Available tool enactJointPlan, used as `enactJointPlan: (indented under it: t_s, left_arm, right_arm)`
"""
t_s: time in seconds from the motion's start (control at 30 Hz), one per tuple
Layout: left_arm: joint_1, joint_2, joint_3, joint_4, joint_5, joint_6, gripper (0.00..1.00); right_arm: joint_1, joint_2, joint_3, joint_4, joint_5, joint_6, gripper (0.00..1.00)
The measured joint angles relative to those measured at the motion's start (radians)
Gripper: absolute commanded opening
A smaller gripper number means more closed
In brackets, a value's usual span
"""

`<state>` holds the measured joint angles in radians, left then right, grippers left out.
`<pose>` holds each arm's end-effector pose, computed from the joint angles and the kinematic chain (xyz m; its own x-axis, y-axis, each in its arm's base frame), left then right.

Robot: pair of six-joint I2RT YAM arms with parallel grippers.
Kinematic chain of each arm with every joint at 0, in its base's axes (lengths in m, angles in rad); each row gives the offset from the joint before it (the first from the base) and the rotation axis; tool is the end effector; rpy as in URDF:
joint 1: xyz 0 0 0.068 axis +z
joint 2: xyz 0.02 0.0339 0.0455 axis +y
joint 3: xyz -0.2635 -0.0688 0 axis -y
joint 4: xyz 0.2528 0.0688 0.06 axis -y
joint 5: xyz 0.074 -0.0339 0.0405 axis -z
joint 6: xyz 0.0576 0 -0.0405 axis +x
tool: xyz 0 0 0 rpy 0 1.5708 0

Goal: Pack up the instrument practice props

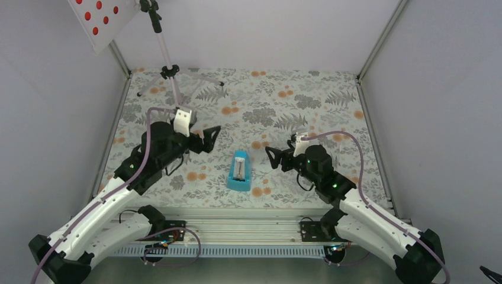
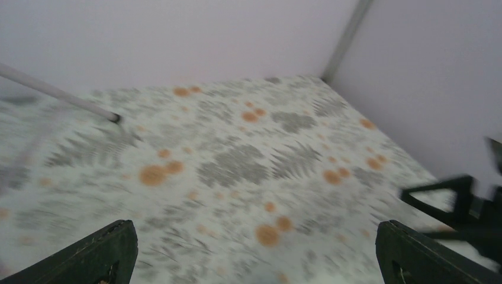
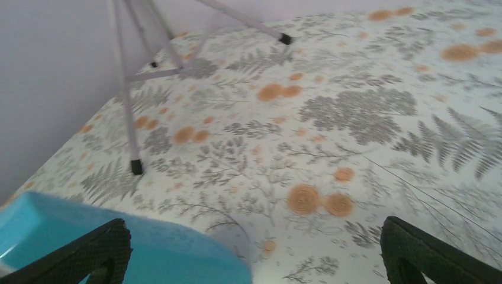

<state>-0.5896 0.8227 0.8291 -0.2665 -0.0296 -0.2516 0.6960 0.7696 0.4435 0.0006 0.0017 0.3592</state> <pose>0.1841 -0.1211 0.3344 -0.3395 -0.0723 -0.9378 0.4620 0.8556 -0.2332 0.1644 0.1372 0.2306 -0.4547 0.0782 -0.8872 -0.5128 0.7915 0.3326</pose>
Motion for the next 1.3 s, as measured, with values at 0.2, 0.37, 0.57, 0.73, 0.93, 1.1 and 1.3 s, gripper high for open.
enactJointPlan:
  t_s: [0.2,0.37,0.57,0.73,0.93,1.1,1.3]
  left_arm:
    - [-0.093,-0.093,-0.084,-0.034,0.133,-0.103,1.00]
    - [-0.174,-0.122,-0.156,-0.016,0.195,-0.142,1.00]
    - [-0.409,0.001,-0.168,-0.026,0.001,-0.153,1.00]
    - [-0.583,0.124,-0.168,-0.035,-0.236,-0.158,1.00]
    - [-0.630,0.219,-0.187,-0.011,-0.397,-0.184,1.00]
    - [-0.631,0.214,-0.215,0.004,-0.449,-0.206,1.00]
    - [-0.631,0.169,-0.246,0.023,-0.462,-0.208,0.86]
  right_arm:
    - [-0.038,-0.047,-0.048,-0.018,0.074,0.089,0.99]
    - [-0.044,-0.057,-0.069,-0.030,0.093,0.126,1.00]
    - [-0.045,-0.108,-0.080,-0.052,0.111,0.140,1.00]
    - [-0.045,-0.163,-0.080,-0.078,0.126,0.144,1.00]
    - [-0.050,-0.175,-0.084,-0.089,0.122,0.161,1.00]
    - [-0.050,-0.173,-0.096,-0.084,0.111,0.173,1.00]
    - [-0.050,-0.156,-0.099,-0.080,0.099,0.184,1.00]
